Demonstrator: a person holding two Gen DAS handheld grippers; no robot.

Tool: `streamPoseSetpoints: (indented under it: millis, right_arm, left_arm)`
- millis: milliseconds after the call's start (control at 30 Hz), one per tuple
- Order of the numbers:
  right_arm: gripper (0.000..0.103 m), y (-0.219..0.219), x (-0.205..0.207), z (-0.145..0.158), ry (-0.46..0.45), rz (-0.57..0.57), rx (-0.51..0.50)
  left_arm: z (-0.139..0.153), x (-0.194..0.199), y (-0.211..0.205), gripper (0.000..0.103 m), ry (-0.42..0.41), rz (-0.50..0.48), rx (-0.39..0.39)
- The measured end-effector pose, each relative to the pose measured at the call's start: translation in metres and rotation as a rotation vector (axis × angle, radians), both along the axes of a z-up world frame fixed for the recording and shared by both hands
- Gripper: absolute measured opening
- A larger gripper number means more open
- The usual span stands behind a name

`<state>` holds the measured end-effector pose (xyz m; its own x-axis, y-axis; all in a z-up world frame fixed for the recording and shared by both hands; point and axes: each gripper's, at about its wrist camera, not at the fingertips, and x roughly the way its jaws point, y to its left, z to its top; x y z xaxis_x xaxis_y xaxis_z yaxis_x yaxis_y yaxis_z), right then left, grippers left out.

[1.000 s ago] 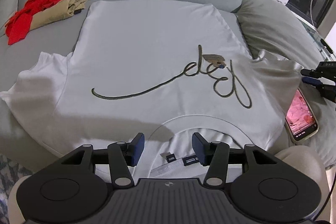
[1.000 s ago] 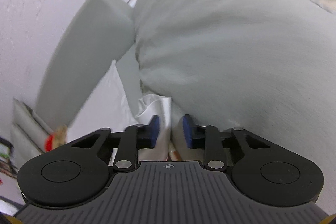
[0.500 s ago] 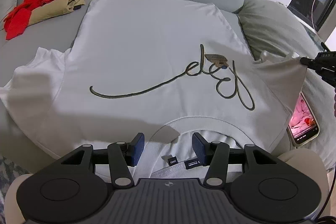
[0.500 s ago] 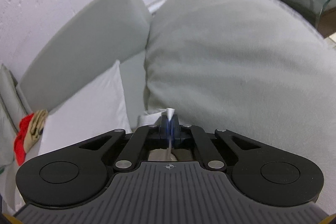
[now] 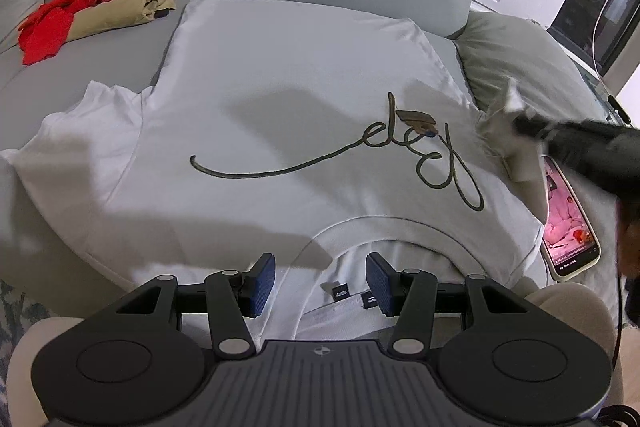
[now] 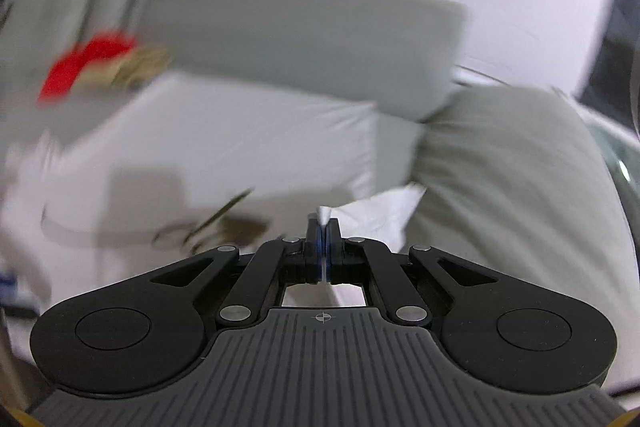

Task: Fold clothes
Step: 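Fold the held sleeve over the shirt body with the right tool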

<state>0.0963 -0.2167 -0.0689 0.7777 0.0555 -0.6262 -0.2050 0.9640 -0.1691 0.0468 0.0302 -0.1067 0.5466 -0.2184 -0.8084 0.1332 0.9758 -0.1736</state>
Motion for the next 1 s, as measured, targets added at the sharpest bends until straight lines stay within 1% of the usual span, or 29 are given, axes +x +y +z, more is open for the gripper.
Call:
streamPoseSetpoints:
  millis: [67, 133, 167, 200, 233, 267, 300, 333, 400, 433, 467, 533, 633, 700, 733, 800, 833, 900, 1000]
  right_arm:
    - [0.001, 0.024, -0.006, -0.011, 0.031, 0.071, -0.089]
    - [0.002, 0.039, -0.008, -0.023, 0.099, 0.119, -0.151]
    - [0.01, 0.042, -0.008, -0.028, 0.131, 0.124, -0.162]
    - [0.02, 0.044, -0.009, -0.03, 0.161, 0.126, -0.163]
    - [0.036, 0.038, -0.009, -0.027, 0.183, 0.113, -0.124]
    - [0.039, 0.033, -0.009, -0.024, 0.205, 0.1, -0.086]
    - [0.039, 0.026, -0.009, -0.02, 0.222, 0.084, -0.037]
    - [0.039, 0.012, -0.008, -0.012, 0.215, 0.049, 0.048]
    - [0.041, -0.022, -0.006, 0.003, 0.176, -0.082, 0.229]
    - [0.04, -0.042, -0.003, 0.007, 0.156, -0.172, 0.321]
    - [0.039, -0.061, 0.001, 0.01, 0.14, -0.257, 0.411]
    - [0.03, -0.095, 0.007, 0.011, 0.147, -0.379, 0.554]
    - [0.029, -0.099, 0.019, 0.01, 0.16, -0.343, 0.571]
    - [0.029, -0.084, 0.037, 0.004, 0.2, -0.284, 0.557]
    - [0.03, -0.075, 0.047, 0.0, 0.227, -0.258, 0.557]
    - [0.039, -0.056, 0.071, -0.012, 0.284, -0.228, 0.562]
    - [0.041, -0.049, 0.082, -0.02, 0.304, -0.234, 0.553]
    - [0.041, -0.034, 0.103, -0.034, 0.343, -0.246, 0.531]
    - [0.041, -0.019, 0.12, -0.049, 0.373, -0.283, 0.462]
  left_arm:
    - [-0.001, 0.0, 0.002, 0.05, 0.004, 0.004, -0.001]
    - [-0.002, -0.001, 0.003, 0.05, 0.007, 0.005, -0.001]
    - [-0.003, -0.001, 0.004, 0.05, 0.008, 0.006, -0.001]
    - [-0.003, -0.002, 0.005, 0.05, 0.009, 0.006, -0.002]
    - [-0.004, -0.002, 0.006, 0.05, 0.01, 0.008, -0.004]
    - [-0.005, -0.002, 0.006, 0.05, 0.013, 0.011, -0.005]
    - [-0.006, -0.001, 0.007, 0.05, 0.016, 0.015, -0.006]
    - [-0.007, -0.001, 0.007, 0.05, 0.019, 0.018, -0.007]
    - [-0.009, 0.001, 0.007, 0.05, 0.024, 0.019, -0.008]
    - [-0.01, 0.002, 0.006, 0.05, 0.026, 0.017, -0.006]
    - [-0.012, 0.003, 0.005, 0.05, 0.029, 0.015, -0.005]
    - [-0.014, 0.004, 0.002, 0.05, 0.033, 0.009, -0.001]
    - [-0.016, 0.005, -0.003, 0.05, 0.033, 0.001, 0.015]
    - [-0.016, 0.006, -0.005, 0.05, 0.03, -0.002, 0.025]
    - [-0.016, 0.006, -0.005, 0.05, 0.028, -0.004, 0.025]
    - [-0.013, 0.006, -0.004, 0.05, 0.023, -0.008, 0.021]
    - [-0.012, 0.006, -0.004, 0.05, 0.02, -0.011, 0.02]
    - [-0.01, 0.005, -0.004, 0.051, 0.013, -0.02, 0.02]
    - [-0.01, 0.006, -0.004, 0.051, 0.009, -0.031, 0.019]
